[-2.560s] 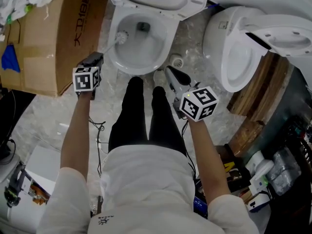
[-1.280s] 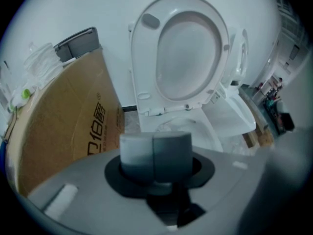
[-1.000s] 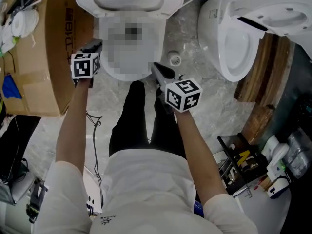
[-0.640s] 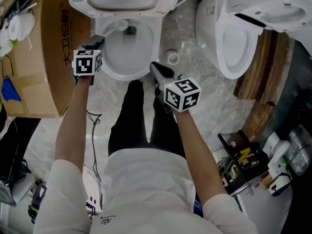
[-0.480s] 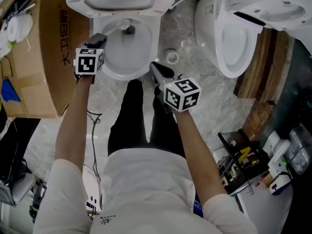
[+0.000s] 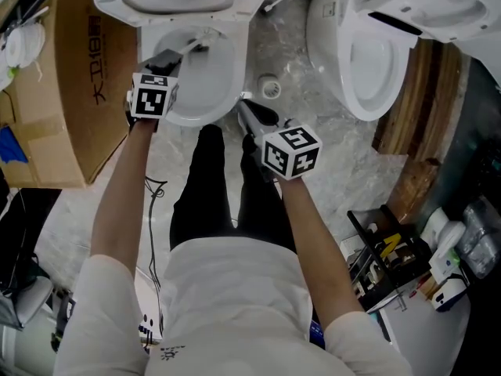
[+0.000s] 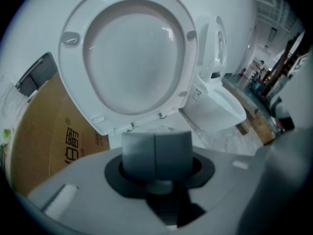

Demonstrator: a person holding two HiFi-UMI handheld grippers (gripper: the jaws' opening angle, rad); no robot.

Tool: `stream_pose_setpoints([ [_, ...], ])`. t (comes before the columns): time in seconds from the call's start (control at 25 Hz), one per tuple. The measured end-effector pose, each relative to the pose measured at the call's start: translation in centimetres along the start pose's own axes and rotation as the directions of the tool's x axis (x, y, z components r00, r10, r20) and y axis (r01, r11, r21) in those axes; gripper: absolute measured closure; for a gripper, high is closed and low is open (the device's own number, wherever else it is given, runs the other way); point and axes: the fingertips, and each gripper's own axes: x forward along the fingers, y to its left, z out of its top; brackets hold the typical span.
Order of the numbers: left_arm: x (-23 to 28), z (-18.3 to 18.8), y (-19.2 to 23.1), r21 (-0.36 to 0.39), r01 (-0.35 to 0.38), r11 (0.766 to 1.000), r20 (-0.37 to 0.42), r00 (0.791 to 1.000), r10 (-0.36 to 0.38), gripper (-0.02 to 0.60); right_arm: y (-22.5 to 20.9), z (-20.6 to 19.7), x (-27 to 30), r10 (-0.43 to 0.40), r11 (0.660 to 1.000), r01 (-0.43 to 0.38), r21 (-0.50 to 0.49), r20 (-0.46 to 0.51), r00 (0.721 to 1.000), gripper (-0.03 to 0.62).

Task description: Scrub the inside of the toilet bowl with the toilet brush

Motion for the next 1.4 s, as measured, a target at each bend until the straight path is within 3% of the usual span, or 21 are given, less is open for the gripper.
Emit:
stream_pose_setpoints([
  [0.64,0.1,-1.0,-5.7,0.0,0.012,1.0,0.012,1.0,-0.012,0.433,-1.0,-2.3,-2.5,0.016,1.0,-0.017,-0.014,-0.023,1.0,0.592],
  [0.88,-0.2,-3.0,-8.7,0.071,0.039,0.997,-0.006,0.999,-0.038,0.433,-1.1,-3.1,-3.1,0.029,0.999,-0.03,-0.025,-0.043,0.999,0.594],
  [1.4,-2.1,-6.4,-12.1,0.032,0.046,0.998,0.002,0.999,-0.046,0.433,-0.9,-4.1,-3.9,0.059,0.996,-0.064,-0.066,-0.08,0.995,0.592],
])
